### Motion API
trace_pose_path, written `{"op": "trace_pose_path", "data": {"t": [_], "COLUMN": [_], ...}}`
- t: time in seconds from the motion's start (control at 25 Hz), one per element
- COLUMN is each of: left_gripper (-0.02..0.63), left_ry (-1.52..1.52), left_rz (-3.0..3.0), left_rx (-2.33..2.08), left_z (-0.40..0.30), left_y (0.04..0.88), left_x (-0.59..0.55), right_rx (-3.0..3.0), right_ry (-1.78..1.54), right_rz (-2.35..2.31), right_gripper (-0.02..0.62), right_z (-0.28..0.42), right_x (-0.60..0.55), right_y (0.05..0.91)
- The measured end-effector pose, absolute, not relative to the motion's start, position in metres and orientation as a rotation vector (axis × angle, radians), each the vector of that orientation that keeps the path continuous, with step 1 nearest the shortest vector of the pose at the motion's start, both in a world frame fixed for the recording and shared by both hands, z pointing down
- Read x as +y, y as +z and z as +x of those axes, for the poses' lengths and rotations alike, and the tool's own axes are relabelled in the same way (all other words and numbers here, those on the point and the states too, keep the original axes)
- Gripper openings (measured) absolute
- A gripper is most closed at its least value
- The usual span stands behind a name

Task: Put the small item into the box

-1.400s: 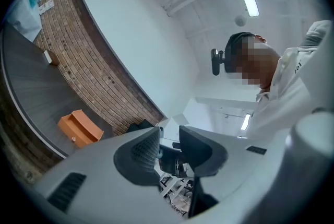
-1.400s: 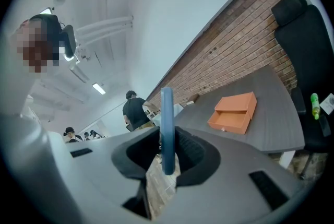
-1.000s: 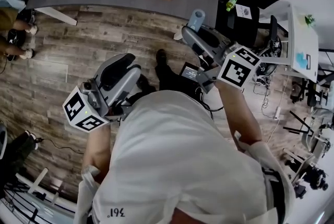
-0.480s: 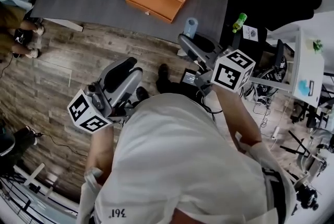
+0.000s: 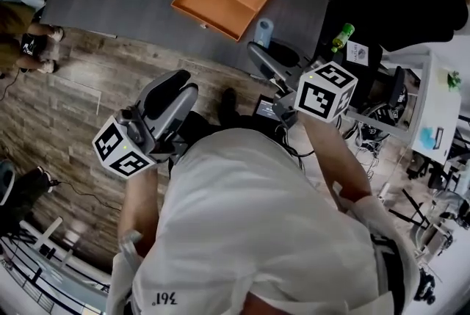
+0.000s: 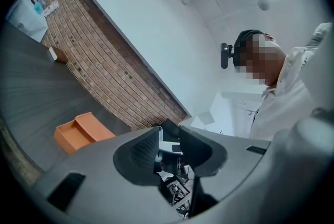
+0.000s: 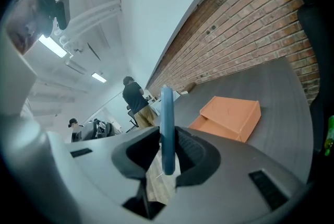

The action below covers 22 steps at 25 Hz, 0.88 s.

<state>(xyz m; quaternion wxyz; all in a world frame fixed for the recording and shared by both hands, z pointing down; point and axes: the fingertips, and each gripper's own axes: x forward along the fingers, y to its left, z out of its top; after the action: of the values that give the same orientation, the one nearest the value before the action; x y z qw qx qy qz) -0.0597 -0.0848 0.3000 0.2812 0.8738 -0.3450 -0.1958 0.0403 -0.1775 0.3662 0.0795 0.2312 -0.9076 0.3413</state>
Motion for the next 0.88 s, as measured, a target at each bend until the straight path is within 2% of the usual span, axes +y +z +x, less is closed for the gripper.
{"op": "trace_pose_path", "data": {"t": [0.88], "left_gripper": [0.120], "left_ry": [-0.397], "left_rz": [2.351], "left_rx": [-0.687], "left_z": [-0.109], "left_y": [0.326], "left_x": [-0.157], "right_rx": [-2.606], "right_ry": [0.993], "right_rz": [0.962], "right_gripper": [0.098], "right_z": [0.009], "right_x": [-0.227], "right_y": [0.382]}}
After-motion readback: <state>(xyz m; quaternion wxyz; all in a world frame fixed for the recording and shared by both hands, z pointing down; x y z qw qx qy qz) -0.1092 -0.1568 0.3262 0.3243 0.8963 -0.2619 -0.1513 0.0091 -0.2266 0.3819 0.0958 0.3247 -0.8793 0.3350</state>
